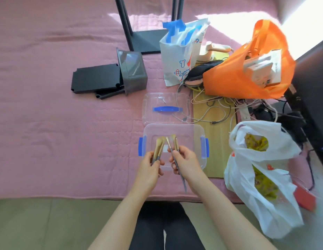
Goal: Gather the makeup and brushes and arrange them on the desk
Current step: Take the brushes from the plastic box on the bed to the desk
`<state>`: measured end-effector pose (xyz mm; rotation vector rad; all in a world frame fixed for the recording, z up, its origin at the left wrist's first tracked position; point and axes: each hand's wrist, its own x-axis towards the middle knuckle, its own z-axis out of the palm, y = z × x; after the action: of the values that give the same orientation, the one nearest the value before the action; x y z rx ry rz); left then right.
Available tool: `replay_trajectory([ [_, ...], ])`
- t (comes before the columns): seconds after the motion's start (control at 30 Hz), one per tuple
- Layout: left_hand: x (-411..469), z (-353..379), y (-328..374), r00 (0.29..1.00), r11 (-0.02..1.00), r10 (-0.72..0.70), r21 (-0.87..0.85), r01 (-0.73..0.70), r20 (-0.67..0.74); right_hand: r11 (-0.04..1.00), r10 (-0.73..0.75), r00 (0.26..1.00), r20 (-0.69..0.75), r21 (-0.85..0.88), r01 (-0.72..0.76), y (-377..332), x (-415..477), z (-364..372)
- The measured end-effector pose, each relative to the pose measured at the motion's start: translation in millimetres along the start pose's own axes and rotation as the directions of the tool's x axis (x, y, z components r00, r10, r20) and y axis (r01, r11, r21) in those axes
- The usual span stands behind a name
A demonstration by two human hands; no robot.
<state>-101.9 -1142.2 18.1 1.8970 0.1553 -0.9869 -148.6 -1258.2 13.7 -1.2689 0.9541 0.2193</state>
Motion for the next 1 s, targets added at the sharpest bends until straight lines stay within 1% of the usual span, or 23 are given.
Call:
replay_trajectory([
  [0.13,-45.6,-11.6,5.5,0.994,0.999,0.033,-0.04,-0.037,-0.101,0.995,-0.058,0.997,0.057,-0.076,0.062,-9.5,-38.7,1.2],
  [0.23,-79.5,-19.2,3.2,0.983,0.996,0.054,-0.062,-0.066,-0.175,0.989,-0.077,0.989,0.128,-0.117,0.092,-14.2,-66.3,7.9],
  [0.4,-134.4,-32.2,-9.6,0.955,0.993,0.022,-0.109,-0.056,-0.294,0.952,-0.094,0.96,0.262,-0.26,0.164,-15.2,-108.4,23.0],
  [0.53,-171.1,-44.7,-35.1,0.913,0.984,-0.008,-0.167,-0.066,-0.408,0.902,-0.06,0.925,0.375,-0.377,0.211,-12.9,-133.0,39.2],
  [0.73,-224.6,-64.8,-73.0,0.83,0.931,-0.137,-0.356,-0.078,-0.541,0.776,-0.018,0.849,0.528,-0.529,0.345,-3.8,-155.4,79.8],
  [0.8,-239.8,-72.3,-85.7,0.799,0.905,-0.189,-0.416,-0.083,-0.571,0.727,-0.001,0.813,0.582,-0.558,0.4,0.0,-162.5,98.8],
  [0.9,-260.6,-86.1,-107.3,0.743,0.855,-0.274,-0.508,-0.101,-0.61,0.627,0.023,0.753,0.658,-0.596,0.502,8.9,-174.4,129.8],
  [1.0,-280.6,-103.6,-129.4,0.694,0.813,-0.332,-0.567,-0.133,-0.638,0.56,0.072,0.692,0.718,-0.604,0.568,19.7,-190.3,162.3],
])
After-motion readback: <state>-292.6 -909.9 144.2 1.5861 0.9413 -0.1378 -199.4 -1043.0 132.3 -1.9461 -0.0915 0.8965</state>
